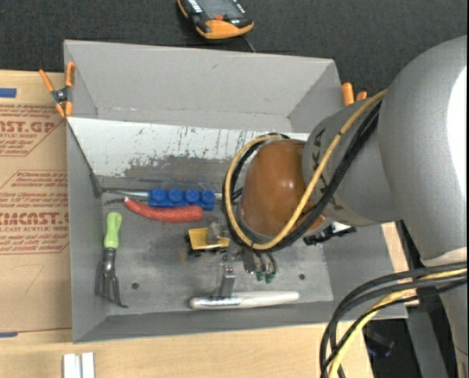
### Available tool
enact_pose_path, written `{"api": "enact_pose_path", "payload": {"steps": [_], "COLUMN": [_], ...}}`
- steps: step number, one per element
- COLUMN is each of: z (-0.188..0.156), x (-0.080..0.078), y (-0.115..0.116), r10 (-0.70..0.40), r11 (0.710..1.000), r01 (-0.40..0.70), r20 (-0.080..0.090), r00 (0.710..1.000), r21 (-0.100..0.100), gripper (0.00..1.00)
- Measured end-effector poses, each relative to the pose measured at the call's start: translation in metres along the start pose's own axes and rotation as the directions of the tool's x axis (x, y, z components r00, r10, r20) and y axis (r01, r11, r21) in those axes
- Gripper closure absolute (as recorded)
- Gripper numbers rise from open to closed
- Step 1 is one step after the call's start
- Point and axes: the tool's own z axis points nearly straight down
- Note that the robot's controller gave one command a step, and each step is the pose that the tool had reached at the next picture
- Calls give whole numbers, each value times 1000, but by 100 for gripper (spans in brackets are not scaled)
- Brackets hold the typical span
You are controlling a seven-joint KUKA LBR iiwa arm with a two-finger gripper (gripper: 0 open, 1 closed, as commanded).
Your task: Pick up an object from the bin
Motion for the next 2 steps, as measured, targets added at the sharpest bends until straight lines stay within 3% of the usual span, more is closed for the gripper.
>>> {"api": "enact_pose_path", "payload": {"steps": [1, 2], "z": [-5, -5], "x": [-7, -7], "y": [2, 2], "r10": [2, 2], "r11": [1000, 1000], "r01": [-1, -2], "r20": [26, 26], "r00": [1000, 1000], "r21": [-5, -6], "gripper": [100, 100]}}
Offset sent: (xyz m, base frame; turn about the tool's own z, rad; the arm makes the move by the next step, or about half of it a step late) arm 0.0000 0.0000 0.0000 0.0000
